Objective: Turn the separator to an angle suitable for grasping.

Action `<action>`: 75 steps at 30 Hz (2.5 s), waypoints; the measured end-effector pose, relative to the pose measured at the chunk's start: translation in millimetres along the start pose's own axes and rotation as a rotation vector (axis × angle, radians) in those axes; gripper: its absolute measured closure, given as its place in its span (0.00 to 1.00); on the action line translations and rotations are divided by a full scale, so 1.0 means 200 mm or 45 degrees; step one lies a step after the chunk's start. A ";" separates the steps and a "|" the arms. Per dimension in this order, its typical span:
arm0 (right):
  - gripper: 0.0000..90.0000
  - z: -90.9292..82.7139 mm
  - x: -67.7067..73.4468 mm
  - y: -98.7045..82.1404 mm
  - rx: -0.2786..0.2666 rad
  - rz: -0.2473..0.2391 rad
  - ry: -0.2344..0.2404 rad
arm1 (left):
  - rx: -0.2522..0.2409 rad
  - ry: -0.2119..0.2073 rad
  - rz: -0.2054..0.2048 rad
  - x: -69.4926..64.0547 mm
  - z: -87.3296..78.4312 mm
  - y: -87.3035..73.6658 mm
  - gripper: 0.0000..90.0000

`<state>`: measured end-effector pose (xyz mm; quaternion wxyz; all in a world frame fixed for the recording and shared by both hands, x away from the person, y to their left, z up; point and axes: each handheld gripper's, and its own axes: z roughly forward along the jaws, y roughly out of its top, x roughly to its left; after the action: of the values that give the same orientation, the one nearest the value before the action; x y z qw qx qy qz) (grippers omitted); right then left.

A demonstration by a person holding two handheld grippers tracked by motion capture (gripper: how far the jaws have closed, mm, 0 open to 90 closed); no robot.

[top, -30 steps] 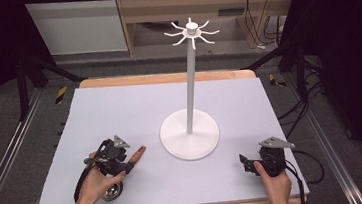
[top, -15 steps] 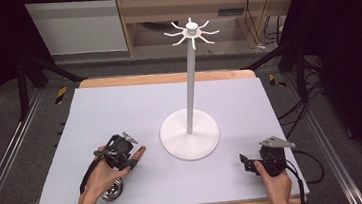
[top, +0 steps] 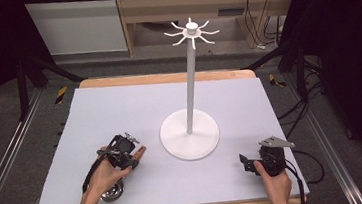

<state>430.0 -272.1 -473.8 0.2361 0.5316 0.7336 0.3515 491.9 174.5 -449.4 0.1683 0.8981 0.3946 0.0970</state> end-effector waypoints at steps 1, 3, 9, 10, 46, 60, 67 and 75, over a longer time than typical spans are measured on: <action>0.08 0.00 0.00 0.00 0.000 0.000 0.001 | 0.001 0.003 -0.001 0.00 0.00 0.00 0.70; 0.08 0.00 0.00 0.00 0.000 0.002 0.000 | 0.002 0.005 -0.003 0.00 0.00 0.00 0.70; 0.08 0.00 0.00 0.00 0.005 0.009 -0.002 | 0.020 0.001 -0.020 0.00 0.00 0.01 0.70; 0.08 0.00 0.00 0.00 0.007 0.013 -0.002 | 0.022 0.002 -0.020 0.00 0.00 0.01 0.70; 0.08 0.00 -0.01 0.00 0.014 0.009 0.000 | -0.121 -0.016 -0.050 -0.01 -0.14 -0.03 0.74; 0.08 0.00 -0.01 0.00 0.012 0.010 0.000 | -0.249 -0.017 -0.077 0.01 -0.26 -0.07 0.75; 0.08 0.00 -0.01 0.00 0.005 0.009 -0.002 | -0.341 0.003 -0.084 0.01 -0.33 -0.09 0.75; 0.08 -0.01 -0.01 0.00 -0.017 0.028 0.000 | -0.494 0.036 -0.099 0.01 -0.38 -0.11 0.74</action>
<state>428.8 -275.0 -472.2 0.2359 0.5380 0.7252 0.3591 455.4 207.3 -387.0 0.3363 0.8314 0.4054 0.1772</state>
